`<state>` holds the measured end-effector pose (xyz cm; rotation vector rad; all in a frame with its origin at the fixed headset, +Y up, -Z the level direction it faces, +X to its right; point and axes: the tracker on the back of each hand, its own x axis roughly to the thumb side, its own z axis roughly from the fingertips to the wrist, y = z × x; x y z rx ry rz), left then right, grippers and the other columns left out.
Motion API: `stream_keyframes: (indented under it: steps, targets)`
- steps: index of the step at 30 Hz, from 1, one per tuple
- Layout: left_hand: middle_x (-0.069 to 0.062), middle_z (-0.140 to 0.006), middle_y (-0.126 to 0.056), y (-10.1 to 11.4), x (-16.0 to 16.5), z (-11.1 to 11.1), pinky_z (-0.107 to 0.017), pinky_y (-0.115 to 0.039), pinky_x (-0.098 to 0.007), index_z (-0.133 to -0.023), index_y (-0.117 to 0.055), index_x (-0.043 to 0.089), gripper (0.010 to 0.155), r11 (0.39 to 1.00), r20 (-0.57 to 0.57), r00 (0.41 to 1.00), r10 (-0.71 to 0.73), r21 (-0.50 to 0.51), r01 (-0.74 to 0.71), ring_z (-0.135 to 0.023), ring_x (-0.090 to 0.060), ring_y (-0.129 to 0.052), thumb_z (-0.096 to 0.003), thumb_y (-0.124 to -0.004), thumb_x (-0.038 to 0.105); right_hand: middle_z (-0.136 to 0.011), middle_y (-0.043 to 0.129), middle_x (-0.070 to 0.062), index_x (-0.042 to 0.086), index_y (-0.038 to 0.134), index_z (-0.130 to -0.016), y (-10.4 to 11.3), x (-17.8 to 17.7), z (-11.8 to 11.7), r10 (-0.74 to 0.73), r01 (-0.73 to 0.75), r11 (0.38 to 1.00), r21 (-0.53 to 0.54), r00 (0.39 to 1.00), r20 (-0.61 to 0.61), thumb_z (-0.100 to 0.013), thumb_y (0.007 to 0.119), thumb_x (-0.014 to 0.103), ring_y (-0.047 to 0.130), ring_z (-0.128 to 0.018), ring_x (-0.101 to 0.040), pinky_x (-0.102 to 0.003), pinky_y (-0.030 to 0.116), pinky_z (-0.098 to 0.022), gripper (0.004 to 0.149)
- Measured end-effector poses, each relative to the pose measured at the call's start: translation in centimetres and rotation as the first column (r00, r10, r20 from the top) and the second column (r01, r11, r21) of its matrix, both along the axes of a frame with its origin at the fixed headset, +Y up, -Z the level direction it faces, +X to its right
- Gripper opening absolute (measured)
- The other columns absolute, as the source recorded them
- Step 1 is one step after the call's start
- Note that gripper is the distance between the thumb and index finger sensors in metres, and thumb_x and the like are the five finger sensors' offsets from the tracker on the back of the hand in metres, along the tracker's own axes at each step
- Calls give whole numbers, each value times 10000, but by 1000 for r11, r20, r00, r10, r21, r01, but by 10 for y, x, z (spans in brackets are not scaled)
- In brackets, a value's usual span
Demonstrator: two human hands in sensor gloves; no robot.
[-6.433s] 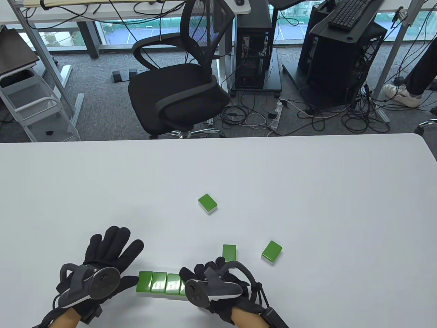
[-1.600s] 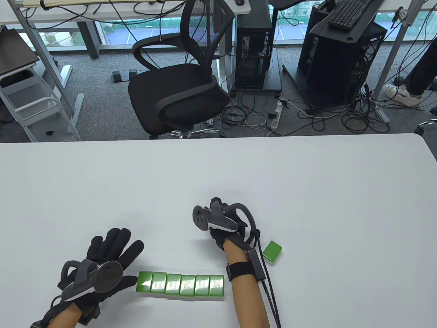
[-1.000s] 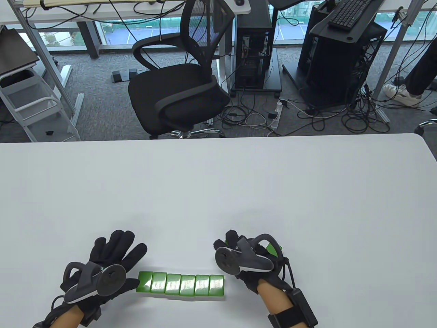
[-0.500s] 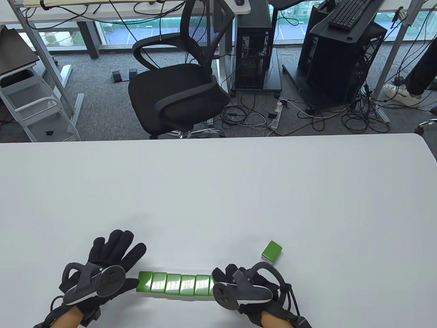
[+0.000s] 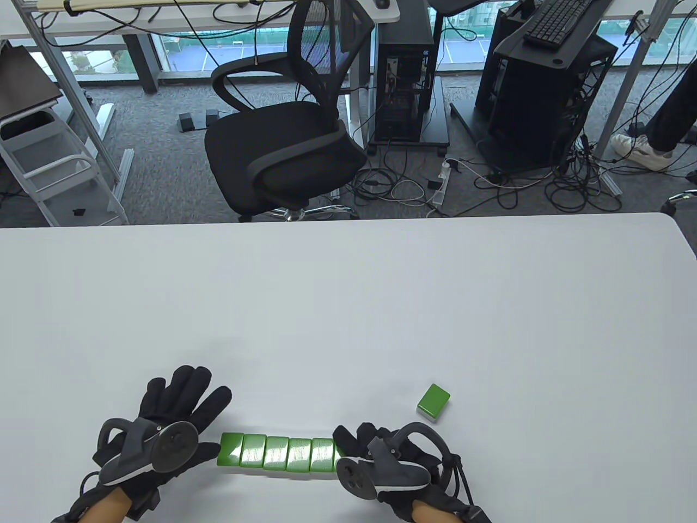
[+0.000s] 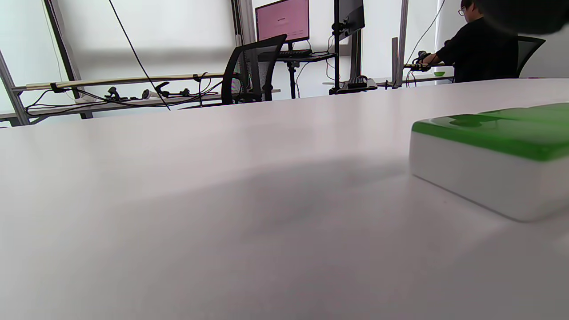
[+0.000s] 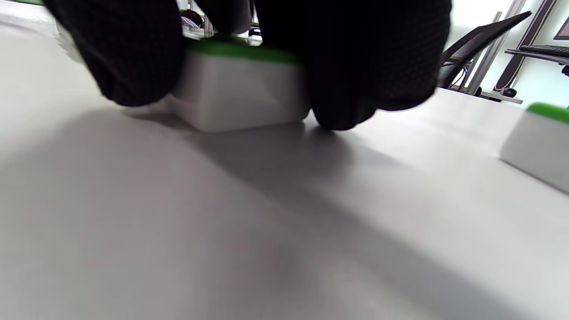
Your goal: Flip mahjong tiles upright in a row
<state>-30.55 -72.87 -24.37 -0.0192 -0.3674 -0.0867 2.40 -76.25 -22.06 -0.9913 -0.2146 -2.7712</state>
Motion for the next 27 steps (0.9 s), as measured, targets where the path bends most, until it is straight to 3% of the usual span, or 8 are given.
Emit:
stream_keyframes:
  steps: [6, 10, 13, 19, 27]
  targets:
    - [156, -1162, -29, 0, -1, 0, -856, -256, -605, -1009, -209, 550, 860, 1000, -3, 1000, 0, -3, 0, -1188, -214, -139, -307, -680, 706, -1075, 570, -134, 285, 320, -1061, 17, 12, -14, -28, 49, 986, -161, 991, 130, -400, 752, 530, 731, -823, -456, -518, 729, -605, 827]
    - [157, -1163, -30, 1, -2, -1, -856, -256, -606, -1009, -210, 551, 859, 1000, -5, 1000, 5, 0, -5, -1188, -213, -139, -306, -681, 706, -1111, 492, -140, 301, 324, -1059, 37, 43, -30, -161, 188, 979, -77, 951, 264, -413, 766, 487, 654, -884, -470, -554, 673, -648, 804]
    - [157, -1163, -30, 1, -2, -1, -856, -256, -606, -1009, -210, 551, 860, 1000, -7, 1000, 9, 1, -9, -1188, -212, -140, -306, -681, 705, -1125, 463, -139, 305, 323, -1059, 42, 72, -43, -177, 201, 979, -25, 908, 380, -420, 770, 463, 627, -899, -490, -585, 648, -660, 795]
    - [158, -1166, -38, 0, -3, -2, -856, -258, -606, -1009, -212, 551, 858, 1000, -6, 1000, 10, -1, -10, -1190, -210, -145, -306, -680, 706, -1140, 329, -168, 299, 298, -1060, 14, 131, -58, -138, 215, 974, -75, 819, 556, -427, 771, 448, 508, -952, -503, -620, 575, -691, 804]
    - [157, -1165, -36, -4, -5, -4, -856, -257, -606, -1009, -212, 551, 858, 1000, -18, 1000, 5, -19, -5, -1189, -210, -144, -307, -680, 706, -1142, 257, -168, 330, 218, -1045, -7, 120, -64, -71, 185, 970, -161, 839, 539, -436, 761, 440, 474, -961, -509, -620, 551, -706, 823]
